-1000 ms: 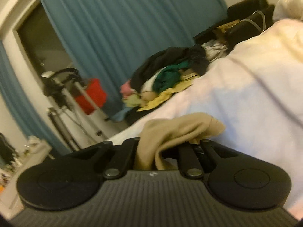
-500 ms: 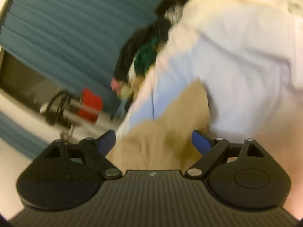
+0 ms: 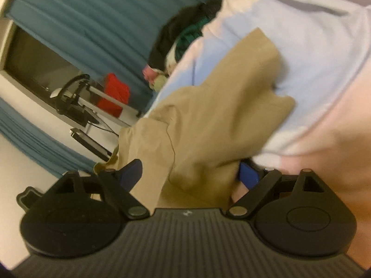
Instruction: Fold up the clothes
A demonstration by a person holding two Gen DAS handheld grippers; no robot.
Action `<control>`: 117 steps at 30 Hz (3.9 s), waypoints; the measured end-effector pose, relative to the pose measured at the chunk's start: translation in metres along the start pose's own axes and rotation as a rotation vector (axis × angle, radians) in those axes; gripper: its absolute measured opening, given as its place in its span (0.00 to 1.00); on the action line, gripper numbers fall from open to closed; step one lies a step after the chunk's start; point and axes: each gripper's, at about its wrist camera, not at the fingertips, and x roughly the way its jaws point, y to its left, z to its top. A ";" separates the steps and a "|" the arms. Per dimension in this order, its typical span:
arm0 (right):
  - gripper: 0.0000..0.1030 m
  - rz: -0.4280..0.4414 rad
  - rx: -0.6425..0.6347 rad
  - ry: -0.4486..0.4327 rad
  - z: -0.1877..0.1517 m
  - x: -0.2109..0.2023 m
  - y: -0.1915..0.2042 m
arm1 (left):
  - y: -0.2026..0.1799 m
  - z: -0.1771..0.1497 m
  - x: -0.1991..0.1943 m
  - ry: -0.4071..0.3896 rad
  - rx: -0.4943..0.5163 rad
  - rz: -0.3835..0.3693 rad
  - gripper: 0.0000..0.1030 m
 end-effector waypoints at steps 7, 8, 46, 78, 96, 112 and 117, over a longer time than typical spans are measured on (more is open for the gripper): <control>0.15 -0.156 -0.033 -0.100 0.008 -0.015 0.001 | 0.003 0.008 0.008 -0.012 0.008 -0.003 0.99; 0.15 -0.181 -0.034 -0.114 0.010 -0.019 0.001 | 0.004 0.009 0.006 -0.023 0.010 0.001 0.99; 0.83 -0.171 -0.421 0.031 -0.130 -0.139 0.130 | 0.209 0.139 0.121 -0.208 -0.673 0.107 0.94; 0.83 -0.149 -0.494 -0.088 -0.104 -0.157 0.142 | 0.049 0.117 -0.021 -0.138 0.024 0.095 0.85; 0.83 -0.158 -0.495 -0.163 -0.097 -0.185 0.128 | -0.028 0.022 -0.098 -0.220 0.129 0.006 0.99; 0.84 -0.025 -0.002 -0.058 -0.035 -0.113 0.015 | -0.013 0.011 -0.068 -0.124 0.078 0.035 0.99; 0.79 0.086 0.174 -0.072 -0.025 -0.076 -0.016 | -0.017 0.009 -0.053 -0.098 0.099 0.028 0.99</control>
